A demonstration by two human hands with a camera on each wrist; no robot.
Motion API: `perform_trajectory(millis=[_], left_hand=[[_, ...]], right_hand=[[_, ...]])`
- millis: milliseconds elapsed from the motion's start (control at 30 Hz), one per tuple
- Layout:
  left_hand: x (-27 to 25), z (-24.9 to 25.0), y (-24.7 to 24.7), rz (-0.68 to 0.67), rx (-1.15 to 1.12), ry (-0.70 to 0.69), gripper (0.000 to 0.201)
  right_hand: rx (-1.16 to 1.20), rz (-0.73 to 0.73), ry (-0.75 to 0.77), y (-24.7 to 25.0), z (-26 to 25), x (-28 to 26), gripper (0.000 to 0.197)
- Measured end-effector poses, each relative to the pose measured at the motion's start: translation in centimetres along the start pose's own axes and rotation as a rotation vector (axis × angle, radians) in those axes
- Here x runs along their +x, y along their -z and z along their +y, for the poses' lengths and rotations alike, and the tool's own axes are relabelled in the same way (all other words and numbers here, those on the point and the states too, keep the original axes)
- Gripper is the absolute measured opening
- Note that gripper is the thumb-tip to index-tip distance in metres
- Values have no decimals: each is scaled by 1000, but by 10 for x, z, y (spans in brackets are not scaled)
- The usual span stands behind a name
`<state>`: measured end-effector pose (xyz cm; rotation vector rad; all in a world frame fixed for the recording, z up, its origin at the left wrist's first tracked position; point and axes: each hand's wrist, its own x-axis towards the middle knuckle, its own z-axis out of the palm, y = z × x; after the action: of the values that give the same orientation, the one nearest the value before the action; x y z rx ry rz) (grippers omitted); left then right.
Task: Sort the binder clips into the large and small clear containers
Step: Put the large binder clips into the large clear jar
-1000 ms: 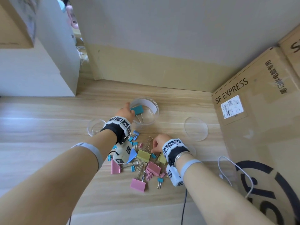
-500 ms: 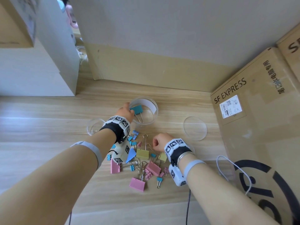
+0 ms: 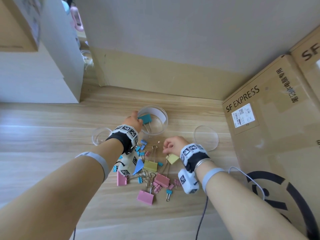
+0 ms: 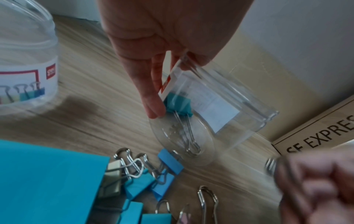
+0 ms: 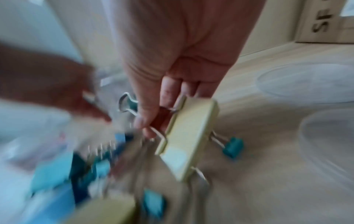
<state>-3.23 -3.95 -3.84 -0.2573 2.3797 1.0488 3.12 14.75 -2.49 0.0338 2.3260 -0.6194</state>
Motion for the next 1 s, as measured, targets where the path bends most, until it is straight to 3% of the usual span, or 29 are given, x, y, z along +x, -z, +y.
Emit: perform_trajectory(millis=[167, 267, 367, 600, 700, 767, 867, 933, 1000], left_hand=[[-3, 0, -1, -12, 16, -8, 40], [-4, 0, -2, -34, 37, -13, 41], [-5, -2, -3, -44, 37, -9, 44], [-5, -5, 1, -79, 74, -24, 45], [-5, -4, 1, -76, 100, -20, 45], [-5, -3, 1, -75, 86, -19, 44], [-5, -5, 2, -59, 65, -24, 45], [-5, -8, 4, -38, 39, -16, 44], [-6, -9, 6, -24, 27, -5, 43]], right_hand=[[361, 225, 129, 61, -35, -11, 7], [360, 373, 203, 67, -55, 3, 2], [249, 469, 135, 47, -64, 20, 11], [-357, 384, 162, 24, -54, 26, 16], [-495, 317, 208, 24, -50, 26, 25], [-411, 395, 250, 22, -48, 22, 23], [-82, 571, 87, 22, -36, 11, 12], [-21, 500, -40, 16, -27, 8, 14], [-93, 296, -144, 4, -20, 11, 25]])
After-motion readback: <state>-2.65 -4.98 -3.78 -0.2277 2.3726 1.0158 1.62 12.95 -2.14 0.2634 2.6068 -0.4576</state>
